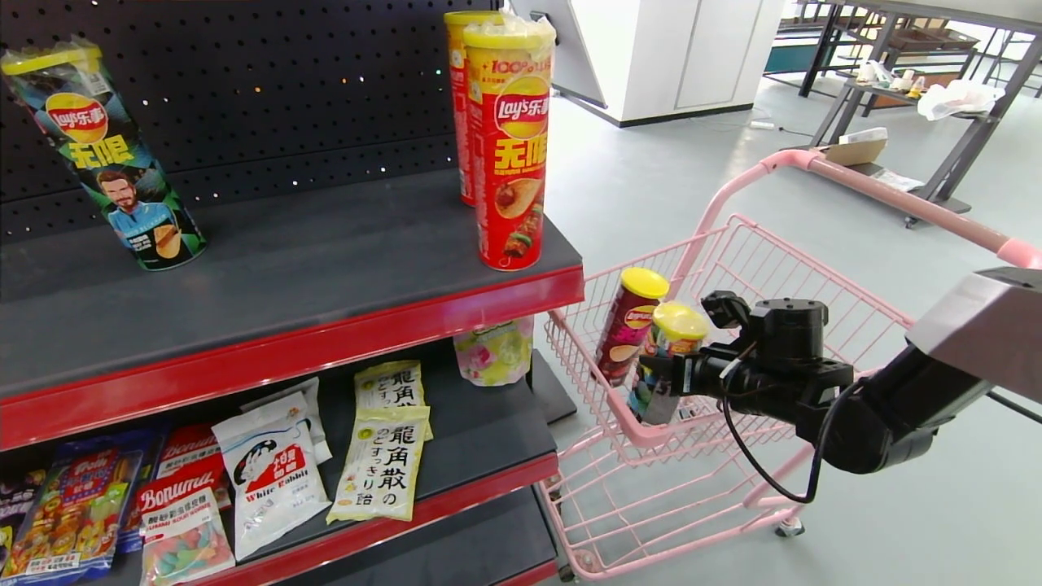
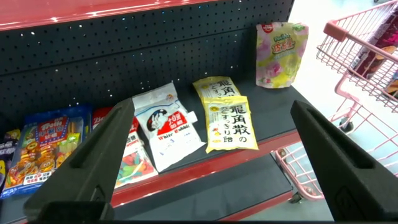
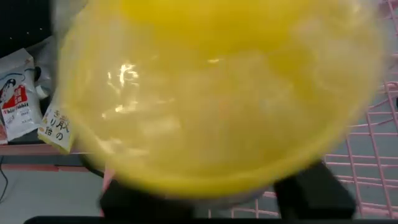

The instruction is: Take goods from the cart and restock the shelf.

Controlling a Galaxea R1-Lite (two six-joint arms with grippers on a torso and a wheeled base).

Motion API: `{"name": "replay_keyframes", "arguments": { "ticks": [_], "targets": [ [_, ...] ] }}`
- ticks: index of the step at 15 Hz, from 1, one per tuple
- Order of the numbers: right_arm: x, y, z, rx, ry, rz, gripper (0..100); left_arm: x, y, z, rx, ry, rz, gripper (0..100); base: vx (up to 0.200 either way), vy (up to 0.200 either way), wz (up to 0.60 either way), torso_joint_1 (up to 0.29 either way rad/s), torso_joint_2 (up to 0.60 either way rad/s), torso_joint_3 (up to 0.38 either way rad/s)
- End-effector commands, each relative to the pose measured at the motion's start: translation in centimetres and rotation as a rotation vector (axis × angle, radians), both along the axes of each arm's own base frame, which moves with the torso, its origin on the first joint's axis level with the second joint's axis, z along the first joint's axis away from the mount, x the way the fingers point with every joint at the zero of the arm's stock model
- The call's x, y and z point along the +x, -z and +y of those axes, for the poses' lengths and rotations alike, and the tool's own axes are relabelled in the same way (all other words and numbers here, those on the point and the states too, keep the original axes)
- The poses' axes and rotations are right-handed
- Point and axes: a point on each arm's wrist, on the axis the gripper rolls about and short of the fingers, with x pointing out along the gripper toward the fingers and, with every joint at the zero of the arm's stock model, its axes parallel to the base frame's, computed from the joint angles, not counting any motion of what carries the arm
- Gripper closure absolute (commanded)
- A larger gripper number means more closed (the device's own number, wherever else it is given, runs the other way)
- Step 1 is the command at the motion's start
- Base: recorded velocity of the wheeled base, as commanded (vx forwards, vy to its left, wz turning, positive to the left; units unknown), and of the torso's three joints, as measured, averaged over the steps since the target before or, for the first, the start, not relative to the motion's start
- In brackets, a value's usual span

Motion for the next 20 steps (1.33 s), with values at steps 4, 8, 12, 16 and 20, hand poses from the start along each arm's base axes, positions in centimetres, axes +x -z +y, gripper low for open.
{"name": "replay_keyframes", "arguments": {
  "ticks": [4, 8, 12, 16, 20],
  "targets": [
    [-0.8, -2.1, 0.0, 0.004, -0.009, -0.052, 100, 0.0, 0.0, 0.0, -0.002, 0.0, 0.001, 0, 0.0, 0.0, 0.0, 0.0, 0.0, 0.0],
    [-4.0, -11.0, -0.7, 0.034, -0.017, -0.29, 100, 0.0, 0.0, 0.0, -0.003, 0.0, 0.001, 0, 0.0, 0.0, 0.0, 0.0, 0.0, 0.0],
    [-10.2, -18.4, -2.2, 0.041, -0.02, -0.357, 100, 0.0, 0.0, 0.0, -0.002, 0.0, 0.001, 0, 0.0, 0.0, 0.0, 0.0, 0.0, 0.0],
    [-19.3, -21.9, -5.1, -0.103, 0.087, -0.34, 100, 0.0, 0.0, 0.0, -0.005, 0.001, 0.001, 0, 0.0, 0.0, 0.0, 0.0, 0.0, 0.0],
    [-28.9, -20.5, -7.6, -0.174, 0.107, -0.241, 100, 0.0, 0.0, 0.0, -0.003, 0.003, 0.001, 0, 0.0, 0.0, 0.0, 0.0, 0.0, 0.0]
  ]
}}
